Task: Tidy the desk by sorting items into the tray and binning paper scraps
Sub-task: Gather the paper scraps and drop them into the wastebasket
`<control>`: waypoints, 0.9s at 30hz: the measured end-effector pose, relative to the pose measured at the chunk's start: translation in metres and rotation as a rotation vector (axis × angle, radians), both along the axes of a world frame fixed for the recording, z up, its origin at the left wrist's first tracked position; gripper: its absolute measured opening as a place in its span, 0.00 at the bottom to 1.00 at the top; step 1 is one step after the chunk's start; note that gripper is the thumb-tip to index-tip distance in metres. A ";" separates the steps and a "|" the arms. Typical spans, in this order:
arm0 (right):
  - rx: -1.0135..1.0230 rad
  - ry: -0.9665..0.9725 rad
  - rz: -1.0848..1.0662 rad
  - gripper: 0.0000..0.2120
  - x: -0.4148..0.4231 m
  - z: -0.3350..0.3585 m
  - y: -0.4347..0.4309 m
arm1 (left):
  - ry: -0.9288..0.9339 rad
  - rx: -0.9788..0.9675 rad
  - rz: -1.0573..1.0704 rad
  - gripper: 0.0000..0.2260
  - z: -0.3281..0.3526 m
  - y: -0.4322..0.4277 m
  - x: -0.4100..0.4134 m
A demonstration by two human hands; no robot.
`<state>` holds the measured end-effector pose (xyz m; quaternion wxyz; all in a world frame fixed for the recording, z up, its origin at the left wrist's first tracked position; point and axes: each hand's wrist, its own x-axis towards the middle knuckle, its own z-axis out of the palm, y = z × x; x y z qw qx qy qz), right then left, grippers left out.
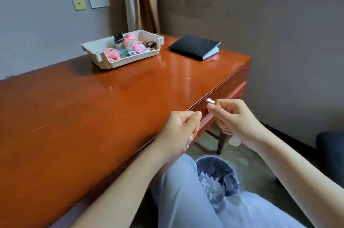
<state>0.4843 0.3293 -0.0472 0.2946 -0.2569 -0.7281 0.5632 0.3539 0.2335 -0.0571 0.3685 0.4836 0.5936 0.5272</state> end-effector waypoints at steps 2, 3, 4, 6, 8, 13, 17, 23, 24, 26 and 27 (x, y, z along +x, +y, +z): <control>-0.018 -0.040 -0.056 0.19 0.014 -0.019 0.011 | 0.013 -0.027 -0.032 0.21 -0.016 0.016 0.012; -0.025 -0.057 -0.080 0.19 0.019 -0.029 0.017 | 0.013 -0.037 -0.044 0.21 -0.024 0.025 0.017; -0.028 -0.076 -0.107 0.20 0.024 -0.040 0.022 | 0.022 -0.049 -0.055 0.21 -0.033 0.033 0.021; -0.034 -0.118 -0.161 0.20 0.032 -0.062 0.033 | 0.067 -0.080 -0.062 0.21 -0.055 0.049 0.028; -0.046 -0.152 -0.201 0.20 0.037 -0.086 0.043 | 0.104 -0.100 -0.054 0.20 -0.080 0.064 0.033; -0.105 -0.237 -0.296 0.22 0.043 -0.146 0.066 | 0.243 -0.169 -0.027 0.19 -0.139 0.095 0.042; -0.175 -0.270 -0.394 0.21 0.043 -0.194 0.083 | 0.332 -0.241 0.001 0.19 -0.182 0.116 0.044; -0.247 -0.348 -0.543 0.24 0.035 -0.258 0.105 | 0.396 -0.381 -0.029 0.19 -0.234 0.143 0.043; -0.253 -0.360 -0.559 0.23 0.033 -0.266 0.108 | 0.402 -0.400 -0.035 0.19 -0.239 0.147 0.043; -0.257 -0.408 -0.583 0.21 0.029 -0.281 0.112 | 0.406 -0.434 -0.054 0.18 -0.249 0.155 0.044; -0.266 -0.429 -0.593 0.21 0.027 -0.288 0.114 | 0.412 -0.453 -0.066 0.17 -0.253 0.159 0.044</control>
